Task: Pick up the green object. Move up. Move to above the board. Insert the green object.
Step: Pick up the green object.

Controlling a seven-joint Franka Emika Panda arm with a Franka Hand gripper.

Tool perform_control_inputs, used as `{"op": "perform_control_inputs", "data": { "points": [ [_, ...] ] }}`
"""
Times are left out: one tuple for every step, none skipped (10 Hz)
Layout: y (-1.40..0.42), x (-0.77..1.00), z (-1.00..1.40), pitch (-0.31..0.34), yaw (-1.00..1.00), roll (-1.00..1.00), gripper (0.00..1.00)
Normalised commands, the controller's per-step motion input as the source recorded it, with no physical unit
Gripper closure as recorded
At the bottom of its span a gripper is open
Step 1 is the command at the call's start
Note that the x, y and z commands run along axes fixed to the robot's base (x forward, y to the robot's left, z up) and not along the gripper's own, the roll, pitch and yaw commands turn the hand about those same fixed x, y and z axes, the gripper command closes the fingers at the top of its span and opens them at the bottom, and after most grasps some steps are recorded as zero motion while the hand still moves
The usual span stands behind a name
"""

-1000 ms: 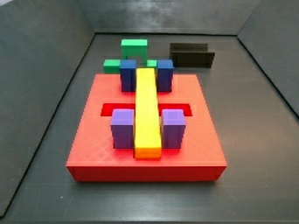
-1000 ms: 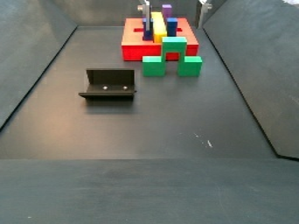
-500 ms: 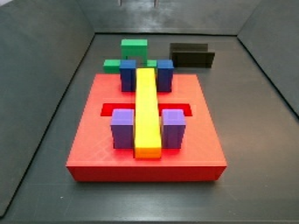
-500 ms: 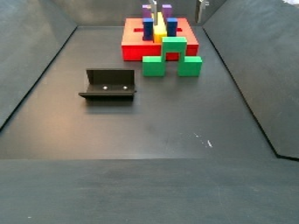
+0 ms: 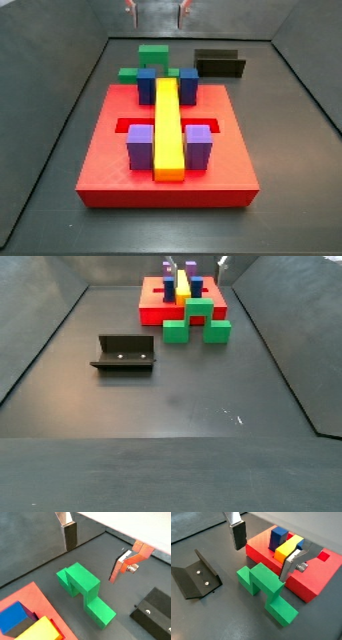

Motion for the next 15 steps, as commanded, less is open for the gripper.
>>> {"op": "perform_control_inputs", "data": {
  "points": [
    [0.00, -0.02, -0.21, 0.000, -0.01, 0.07, 0.00],
    [-0.08, -0.04, -0.15, 0.000, 0.00, 0.04, 0.00],
    [-0.21, 0.00, -0.19, -0.019, 0.00, 0.02, 0.00],
    [-0.22, 0.01, -0.29, -0.053, -0.06, 0.02, 0.00],
    [-0.16, 0.05, -0.30, -0.060, -0.11, 0.01, 0.00],
    [-0.07, 0.00, -0.27, -0.036, -0.11, 0.04, 0.00],
    [0.04, 0.00, -0.21, 0.000, -0.15, 0.00, 0.00],
    [0.12, -0.02, -0.19, 0.000, -0.14, 0.00, 0.00],
    [0.17, -0.09, -0.15, 0.000, -0.14, 0.00, 0.00],
    [0.11, -0.05, -0.13, -0.003, -0.11, 0.00, 0.00],
    [0.08, 0.00, -0.14, -0.010, -0.07, 0.00, 0.00],
    [0.00, 0.00, -0.11, -0.013, -0.02, 0.00, 0.00],
    [-0.07, 0.00, -0.10, -0.011, 0.00, 0.00, 0.00],
    [-0.05, 0.00, -0.12, -0.003, 0.00, 0.00, 0.00],
    [0.00, 0.00, -0.15, 0.000, 0.00, 0.01, 0.00]
  ]
}}
